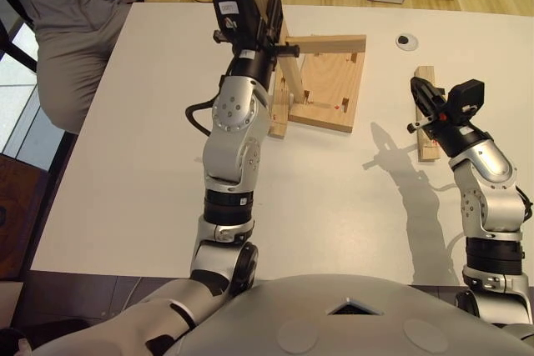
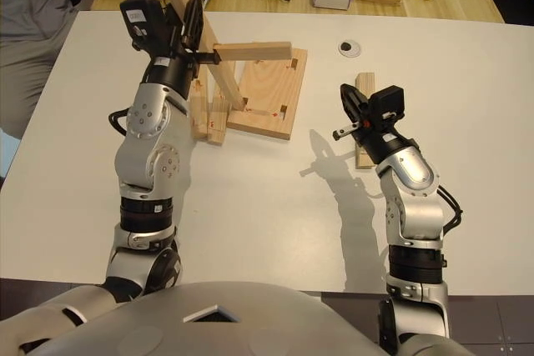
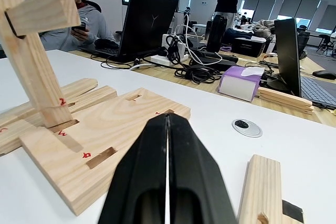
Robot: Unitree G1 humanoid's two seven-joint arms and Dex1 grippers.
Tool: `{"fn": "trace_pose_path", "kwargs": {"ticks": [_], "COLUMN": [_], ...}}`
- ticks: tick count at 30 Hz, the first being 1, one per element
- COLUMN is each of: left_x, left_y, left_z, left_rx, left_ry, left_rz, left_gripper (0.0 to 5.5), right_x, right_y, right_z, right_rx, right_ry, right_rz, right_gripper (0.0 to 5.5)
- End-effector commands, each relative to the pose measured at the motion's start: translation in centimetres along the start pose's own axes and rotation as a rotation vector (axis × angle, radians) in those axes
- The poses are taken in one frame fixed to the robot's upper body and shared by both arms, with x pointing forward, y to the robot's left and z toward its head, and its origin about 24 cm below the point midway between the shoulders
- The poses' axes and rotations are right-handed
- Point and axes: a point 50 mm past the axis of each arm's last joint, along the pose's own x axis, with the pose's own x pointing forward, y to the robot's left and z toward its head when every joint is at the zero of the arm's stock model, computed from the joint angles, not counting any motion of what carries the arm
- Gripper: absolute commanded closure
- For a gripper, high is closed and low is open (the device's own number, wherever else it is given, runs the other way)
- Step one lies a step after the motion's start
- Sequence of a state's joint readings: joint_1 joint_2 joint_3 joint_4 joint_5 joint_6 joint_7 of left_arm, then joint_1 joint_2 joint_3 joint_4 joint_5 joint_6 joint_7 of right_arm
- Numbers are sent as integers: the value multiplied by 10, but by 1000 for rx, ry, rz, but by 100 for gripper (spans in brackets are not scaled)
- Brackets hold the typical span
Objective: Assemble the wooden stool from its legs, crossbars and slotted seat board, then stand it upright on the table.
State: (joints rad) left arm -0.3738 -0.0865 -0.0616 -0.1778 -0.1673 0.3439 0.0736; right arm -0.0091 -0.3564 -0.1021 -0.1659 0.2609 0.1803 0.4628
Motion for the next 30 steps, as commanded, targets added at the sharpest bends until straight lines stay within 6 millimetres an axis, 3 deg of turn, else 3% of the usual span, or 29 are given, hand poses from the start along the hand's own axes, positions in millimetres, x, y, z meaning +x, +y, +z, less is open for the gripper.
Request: {"fn": "trace_pose_path", "kwargs": {"ticks": [1, 10, 16, 24, 30], "left_x": [-3, 1, 16, -19, -36], "left_y": [-6, -5, -3, -4, -19], "left_z": [-4, -25, -27, -55, -67], "left_rx": [-24, 27, 45, 93, 143], "left_ry": [44, 127, 145, 136, 68], "left_rz": [-11, 21, 0, -53, -72], "left_gripper": [448, 448, 448, 448, 448], "right_x": [-1, -4, -3, -2, -2], "right_y": [-3, 1, 4, 0, -10], "right_z": [1, 1, -1, -1, 2], "right_rx": [-1, 1, -2, -20, -46], "right_ry": [8, 22, 31, 39, 52], "right_rz": [-7, 13, 26, 38, 43], "right_gripper": [550, 550, 550, 550, 550]}}
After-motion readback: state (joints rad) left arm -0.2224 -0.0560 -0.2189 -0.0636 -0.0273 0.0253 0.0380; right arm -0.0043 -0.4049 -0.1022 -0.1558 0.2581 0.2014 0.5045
